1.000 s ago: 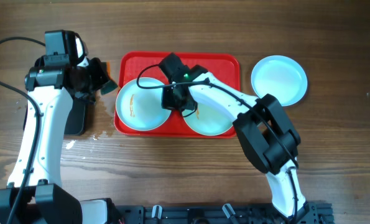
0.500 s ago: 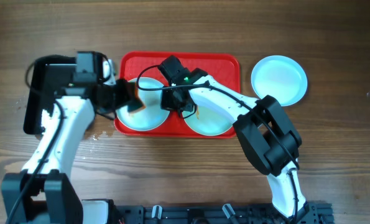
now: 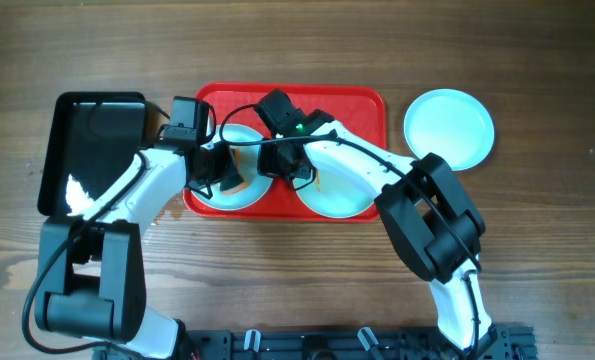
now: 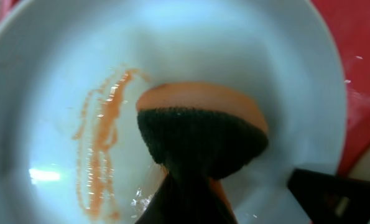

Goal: Clean dirty plates on tray and stack at the side
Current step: 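Scrub the plate on the red tray with the sponge in the left gripper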

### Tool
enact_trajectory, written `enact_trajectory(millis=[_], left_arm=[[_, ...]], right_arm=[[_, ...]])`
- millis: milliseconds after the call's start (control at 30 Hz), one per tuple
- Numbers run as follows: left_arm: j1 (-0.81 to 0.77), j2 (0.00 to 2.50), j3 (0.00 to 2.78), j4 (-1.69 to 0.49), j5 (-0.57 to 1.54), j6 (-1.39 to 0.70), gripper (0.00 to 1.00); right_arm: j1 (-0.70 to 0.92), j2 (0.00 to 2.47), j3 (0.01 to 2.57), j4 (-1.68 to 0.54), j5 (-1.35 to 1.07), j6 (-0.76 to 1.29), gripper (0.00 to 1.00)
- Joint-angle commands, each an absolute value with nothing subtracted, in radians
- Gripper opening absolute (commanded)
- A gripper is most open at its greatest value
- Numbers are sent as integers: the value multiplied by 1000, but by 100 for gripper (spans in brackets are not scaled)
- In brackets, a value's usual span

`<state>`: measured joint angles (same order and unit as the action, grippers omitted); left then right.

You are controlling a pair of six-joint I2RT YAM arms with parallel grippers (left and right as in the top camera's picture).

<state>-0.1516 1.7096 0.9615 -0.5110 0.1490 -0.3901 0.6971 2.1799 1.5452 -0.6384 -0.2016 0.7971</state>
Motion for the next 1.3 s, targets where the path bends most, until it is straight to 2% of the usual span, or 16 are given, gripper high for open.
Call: enact_trajectory(millis=[0,300,367,433,533,600,900,1200,1267], left_arm=[[-155,1755,955,-546,-57,-400,4],[-141,1753,961,-662,-350,-433,4],[-143,1745,998,-699,-345,-441,4],[-155,1723,1042,-719,-262,-442,4],[-182,1694,1055,-625,35,-365,4],[-200,1698,1055,-562,159,-374,4],[-221,1758,1054,-491,179,-404,4],[-221,1821,1054,-445,184,-405,4],[-221,1825,1054,-425,247,-405,4]], right_arm=[[705,2224,1507,-640,-163,804,4],[701,2224,1507,-640,-163,786,4],[697,2224,1507,-640,-163,785,4],[696,2224,1507,-639,-163,786,4],[696,2224,1507,-639,-163,786,4],[696,2224,1507,-641,-163,786,5],[668,2223,1509,-720,-1,788,4],[634,2223,1520,-765,1,759,4],[634,2223,1520,-764,0,759,4]])
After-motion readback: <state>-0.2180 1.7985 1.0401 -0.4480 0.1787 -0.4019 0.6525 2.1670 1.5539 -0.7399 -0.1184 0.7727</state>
